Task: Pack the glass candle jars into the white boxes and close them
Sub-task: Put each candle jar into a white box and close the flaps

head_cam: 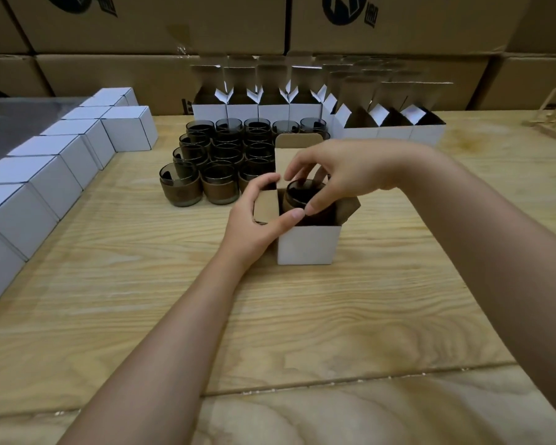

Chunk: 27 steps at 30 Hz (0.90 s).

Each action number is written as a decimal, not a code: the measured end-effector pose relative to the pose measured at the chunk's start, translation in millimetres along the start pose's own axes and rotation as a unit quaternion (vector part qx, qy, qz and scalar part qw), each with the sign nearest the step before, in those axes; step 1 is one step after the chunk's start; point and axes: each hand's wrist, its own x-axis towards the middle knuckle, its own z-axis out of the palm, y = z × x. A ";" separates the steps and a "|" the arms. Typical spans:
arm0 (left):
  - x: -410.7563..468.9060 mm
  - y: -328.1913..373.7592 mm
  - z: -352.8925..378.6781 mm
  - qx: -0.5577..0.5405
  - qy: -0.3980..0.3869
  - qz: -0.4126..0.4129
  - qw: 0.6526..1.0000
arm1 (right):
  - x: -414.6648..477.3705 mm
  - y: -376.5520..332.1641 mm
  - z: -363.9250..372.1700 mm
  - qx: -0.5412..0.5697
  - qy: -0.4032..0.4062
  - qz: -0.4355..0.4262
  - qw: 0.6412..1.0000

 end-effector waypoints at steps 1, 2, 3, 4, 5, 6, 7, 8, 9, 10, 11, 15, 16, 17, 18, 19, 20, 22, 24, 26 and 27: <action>0.2 -0.3 0.0 0.003 -0.001 0.003 1.000 | 0.3 -0.8 3.3 -0.023 0.010 0.001 1.000; 0.3 -0.1 0.0 0.005 -0.001 0.005 1.000 | 0.3 -1.5 6.5 -0.039 0.018 0.000 0.999; 0.2 0.0 -0.1 0.005 -0.003 0.007 1.000 | 0.1 -2.0 9.2 -0.057 0.026 -0.007 0.998; 0.1 0.1 0.0 0.003 -0.003 0.007 1.000 | 0.1 -2.2 11.4 -0.082 0.034 -0.017 0.996; -0.1 0.1 0.3 -0.001 -0.004 0.007 1.000 | -0.1 -2.0 12.9 -0.105 0.041 -0.027 0.993; -0.3 0.3 0.6 -0.003 -0.003 0.008 1.000 | -0.2 -1.7 14.0 -0.117 0.045 -0.032 0.992; -0.5 0.5 0.7 -0.004 -0.002 0.008 1.000 | -0.6 -1.8 14.8 -0.123 0.043 -0.034 0.991; -0.6 0.8 0.8 -0.005 -0.002 0.007 1.000 | -0.5 -1.8 15.8 -0.127 0.036 -0.033 0.991; -0.8 1.2 0.8 -0.005 -0.001 0.006 1.000 | -0.6 -1.7 17.1 -0.136 0.025 -0.032 0.990; -1.0 1.6 0.8 -0.006 -0.001 0.005 1.000 | -0.1 -1.4 18.8 -0.147 0.014 -0.033 0.989; -1.2 2.2 0.9 -0.006 -0.001 0.006 1.000 | 0.0 -1.0 20.4 -0.154 0.006 -0.036 0.987; -2.2 3.9 2.1 -0.004 0.003 0.005 1.000 | -0.4 -0.9 23.3 -0.122 -0.006 -0.045 0.991; -2.3 3.8 2.0 -0.003 0.004 0.002 1.000 | -0.2 -0.9 22.7 -0.110 -0.013 -0.042 0.993; -2.2 3.5 1.9 -0.001 0.004 -0.001 1.000 | 0.2 -0.7 21.4 -0.098 -0.024 -0.036 0.994; -2.0 3.5 1.4 -0.001 0.004 -0.003 1.000 | 0.1 -0.5 19.6 -0.090 -0.035 -0.031 0.995; -1.7 3.6 1.1 -0.001 0.003 -0.005 1.000 | -0.8 -0.2 16.9 -0.086 -0.045 -0.028 0.995; -1.5 3.6 0.7 -0.003 0.003 -0.004 1.000 | -2.2 1.3 14.6 -0.077 -0.046 -0.031 0.995; -1.3 3.5 0.3 -0.008 0.004 0.001 1.000 | -6.3 7.8 11.4 -0.022 0.018 -0.059 0.998; -2.1 3.2 0.9 -0.015 0.005 0.002 1.000 | -10.3 17.1 15.5 0.101 0.194 -0.086 0.972; -2.7 2.6 1.5 -0.023 0.006 -0.001 1.000 | -10.1 28.5 31.2 0.254 0.387 -0.085 0.882; -3.0 2.2 1.8 -0.026 0.005 -0.002 1.000 | -8.2 33.8 43.1 0.323 0.454 -0.066 0.828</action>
